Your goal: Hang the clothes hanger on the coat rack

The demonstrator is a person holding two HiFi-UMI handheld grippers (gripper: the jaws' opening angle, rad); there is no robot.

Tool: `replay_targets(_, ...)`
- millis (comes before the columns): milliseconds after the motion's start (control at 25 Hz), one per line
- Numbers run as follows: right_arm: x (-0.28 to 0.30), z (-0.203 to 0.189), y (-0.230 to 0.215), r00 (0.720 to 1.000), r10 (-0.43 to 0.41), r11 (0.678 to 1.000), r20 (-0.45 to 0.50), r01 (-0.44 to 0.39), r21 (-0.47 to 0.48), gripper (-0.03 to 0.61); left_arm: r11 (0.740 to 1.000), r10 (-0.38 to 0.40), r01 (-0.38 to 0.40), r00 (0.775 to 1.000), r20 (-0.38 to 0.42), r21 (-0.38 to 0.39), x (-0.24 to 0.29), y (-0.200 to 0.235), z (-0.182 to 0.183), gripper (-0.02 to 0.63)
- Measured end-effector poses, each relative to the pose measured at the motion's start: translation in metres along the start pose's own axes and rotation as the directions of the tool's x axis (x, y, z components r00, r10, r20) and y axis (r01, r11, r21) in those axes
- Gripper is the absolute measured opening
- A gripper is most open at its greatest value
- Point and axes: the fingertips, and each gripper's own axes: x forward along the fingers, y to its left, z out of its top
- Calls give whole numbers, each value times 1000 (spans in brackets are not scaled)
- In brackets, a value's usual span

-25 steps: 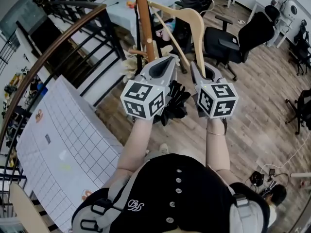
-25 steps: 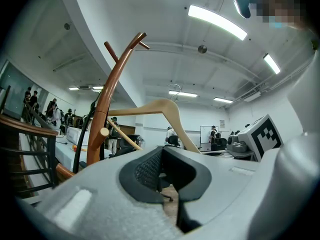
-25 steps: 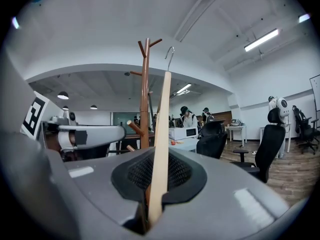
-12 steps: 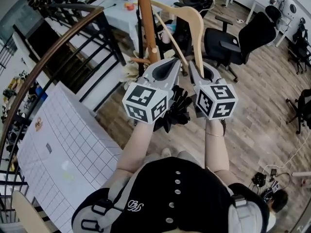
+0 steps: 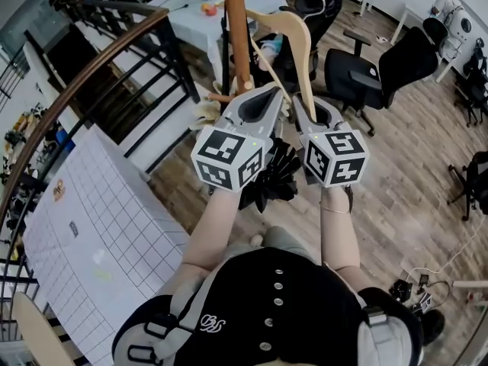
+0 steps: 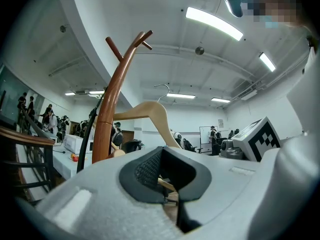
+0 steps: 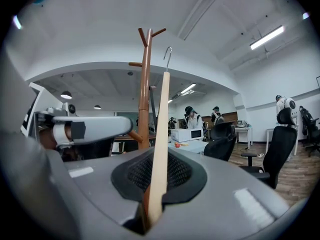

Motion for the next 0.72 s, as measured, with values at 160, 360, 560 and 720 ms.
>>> replay_targets(160, 5, 10, -7, 1000, 1, 1000, 7, -1, 3, 21, 1000, 8, -9, 1000, 5, 15, 5, 4, 12, -2)
replay_targets(360, 9, 23, -15, 1000, 13, 1000, 20, -13, -1, 21, 999, 37, -38, 999, 12, 9, 9, 10, 18, -2)
replay_targets(560, 10, 39, -20, 999, 16, 1000, 41, -16, -12, 21, 999, 35, -36, 999, 21, 28, 14, 6, 28, -2)
replay_targets(720, 13, 49, -20, 998, 35, 999, 48, -33, -35, 23, 999, 19, -20, 999, 45, 38, 16, 5, 43, -2)
